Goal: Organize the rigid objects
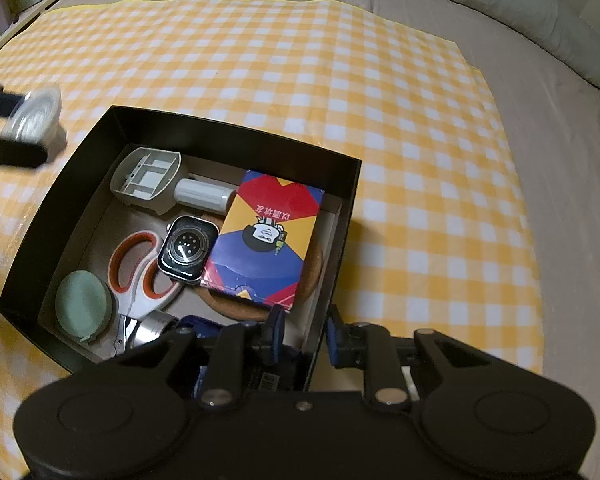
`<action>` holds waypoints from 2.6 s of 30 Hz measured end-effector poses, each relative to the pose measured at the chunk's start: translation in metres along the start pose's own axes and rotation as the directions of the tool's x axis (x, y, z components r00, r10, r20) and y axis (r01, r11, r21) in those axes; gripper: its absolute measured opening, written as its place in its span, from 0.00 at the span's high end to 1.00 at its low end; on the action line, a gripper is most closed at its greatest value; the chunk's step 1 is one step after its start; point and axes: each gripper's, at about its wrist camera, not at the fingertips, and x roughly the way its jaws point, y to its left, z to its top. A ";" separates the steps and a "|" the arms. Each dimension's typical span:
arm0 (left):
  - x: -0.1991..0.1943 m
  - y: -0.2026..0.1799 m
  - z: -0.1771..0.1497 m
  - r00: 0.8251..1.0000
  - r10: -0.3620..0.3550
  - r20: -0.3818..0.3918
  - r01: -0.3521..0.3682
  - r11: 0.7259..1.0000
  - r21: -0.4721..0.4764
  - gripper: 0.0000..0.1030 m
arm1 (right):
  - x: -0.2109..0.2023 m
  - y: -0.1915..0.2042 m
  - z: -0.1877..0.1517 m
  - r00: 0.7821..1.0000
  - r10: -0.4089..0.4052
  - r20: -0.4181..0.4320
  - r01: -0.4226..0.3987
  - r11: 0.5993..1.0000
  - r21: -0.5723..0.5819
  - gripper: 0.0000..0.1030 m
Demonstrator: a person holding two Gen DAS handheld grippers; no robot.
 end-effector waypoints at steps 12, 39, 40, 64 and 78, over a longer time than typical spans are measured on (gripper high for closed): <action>0.036 -0.043 -0.006 0.993 0.035 -0.109 -0.015 0.983 0.183 0.48 | -0.001 0.001 0.000 1.000 -0.009 0.000 0.009 1.000 -0.005 0.78; 0.033 -0.053 -0.008 0.998 0.015 -0.066 -0.002 0.981 0.196 0.22 | -0.003 0.002 -0.001 1.000 -0.001 0.005 0.001 1.000 -0.005 0.75; 0.030 -0.053 -0.008 0.998 0.016 -0.059 -0.004 0.982 0.191 0.21 | -0.005 0.002 -0.001 1.000 -0.001 0.010 0.001 1.000 -0.003 0.75; -0.105 -0.066 -0.029 0.956 0.153 0.252 -0.119 0.982 -0.147 0.00 | -0.158 0.031 -0.065 0.894 0.007 0.448 -0.097 0.979 0.180 0.24; -0.164 -0.102 -0.085 0.890 0.310 0.334 -0.233 0.939 -0.252 0.00 | -0.198 0.051 -0.134 0.786 -0.093 0.611 -0.072 0.968 0.240 0.00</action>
